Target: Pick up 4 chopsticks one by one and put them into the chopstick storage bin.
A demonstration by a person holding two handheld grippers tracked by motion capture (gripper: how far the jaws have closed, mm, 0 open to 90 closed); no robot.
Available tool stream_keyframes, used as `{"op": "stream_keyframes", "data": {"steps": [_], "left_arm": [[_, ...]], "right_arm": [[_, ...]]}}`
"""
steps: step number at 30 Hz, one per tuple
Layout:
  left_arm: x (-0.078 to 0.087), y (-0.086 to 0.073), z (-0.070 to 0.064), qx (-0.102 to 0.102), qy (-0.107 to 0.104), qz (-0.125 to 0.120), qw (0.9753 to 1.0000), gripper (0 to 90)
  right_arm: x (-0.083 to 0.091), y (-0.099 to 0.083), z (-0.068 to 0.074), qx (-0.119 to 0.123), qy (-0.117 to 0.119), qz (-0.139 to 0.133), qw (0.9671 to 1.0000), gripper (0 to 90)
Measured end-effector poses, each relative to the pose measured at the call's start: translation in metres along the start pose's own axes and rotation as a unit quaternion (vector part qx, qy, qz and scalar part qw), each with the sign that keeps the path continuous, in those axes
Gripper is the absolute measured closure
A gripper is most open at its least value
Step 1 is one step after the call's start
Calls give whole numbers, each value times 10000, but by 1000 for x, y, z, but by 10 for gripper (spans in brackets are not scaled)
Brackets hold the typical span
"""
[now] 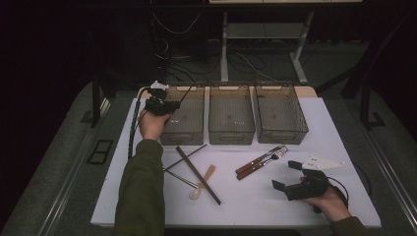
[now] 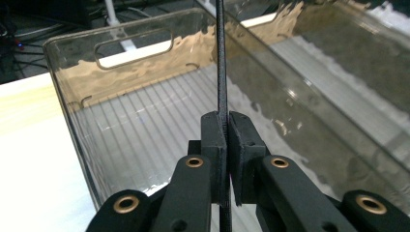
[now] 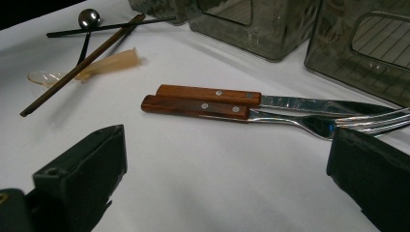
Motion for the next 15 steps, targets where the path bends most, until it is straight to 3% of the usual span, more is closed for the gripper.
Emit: {"op": "stream_keyframes", "data": {"steps": [15], "left_arm": [[-8, -9, 1, 3, 189, 340, 9992, 847]], "right_arm": [[0, 0, 0, -3, 1, 3, 10000, 9]]}}
Point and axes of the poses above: each handheld gripper's, and its own axes: x roughly backward along the jaws, y roughly out of its top, z roughly to its left, the point moved 2 cm from there along -x, roughly forward along the jaws, and after that the axes turned 7 degrees about x, right-handed, at the moved point
